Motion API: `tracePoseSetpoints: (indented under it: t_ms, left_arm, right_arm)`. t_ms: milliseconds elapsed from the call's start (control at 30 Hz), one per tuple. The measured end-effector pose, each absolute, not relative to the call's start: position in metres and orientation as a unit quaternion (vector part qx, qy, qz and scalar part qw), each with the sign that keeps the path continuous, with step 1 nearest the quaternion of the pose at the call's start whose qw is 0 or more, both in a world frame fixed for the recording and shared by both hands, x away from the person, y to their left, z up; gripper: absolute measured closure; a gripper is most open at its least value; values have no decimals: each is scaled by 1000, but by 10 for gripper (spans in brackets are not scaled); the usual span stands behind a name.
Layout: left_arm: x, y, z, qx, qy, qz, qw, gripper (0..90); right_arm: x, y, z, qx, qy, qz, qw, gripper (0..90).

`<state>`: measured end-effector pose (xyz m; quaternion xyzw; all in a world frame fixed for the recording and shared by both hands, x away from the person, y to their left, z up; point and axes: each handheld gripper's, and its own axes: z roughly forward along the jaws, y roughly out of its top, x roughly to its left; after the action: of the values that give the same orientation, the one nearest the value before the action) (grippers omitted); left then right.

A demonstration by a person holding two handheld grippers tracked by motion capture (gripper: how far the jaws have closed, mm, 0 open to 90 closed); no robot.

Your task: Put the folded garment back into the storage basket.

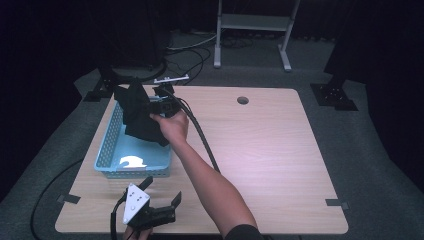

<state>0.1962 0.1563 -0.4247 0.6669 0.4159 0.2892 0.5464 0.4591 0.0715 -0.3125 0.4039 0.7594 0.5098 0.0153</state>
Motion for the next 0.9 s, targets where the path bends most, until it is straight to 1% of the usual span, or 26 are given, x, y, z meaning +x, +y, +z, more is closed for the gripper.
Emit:
tracePoseSetpoints:
  t_ms: [467,900]
  left_arm:
    - [196,155,-425,668,414,289,546,0]
    - [196,156,-424,668,415,289,547,0]
  right_arm:
    - [460,79,-327,409,763,500,12,730]
    - [461,81,-335,412,767,492,24,727]
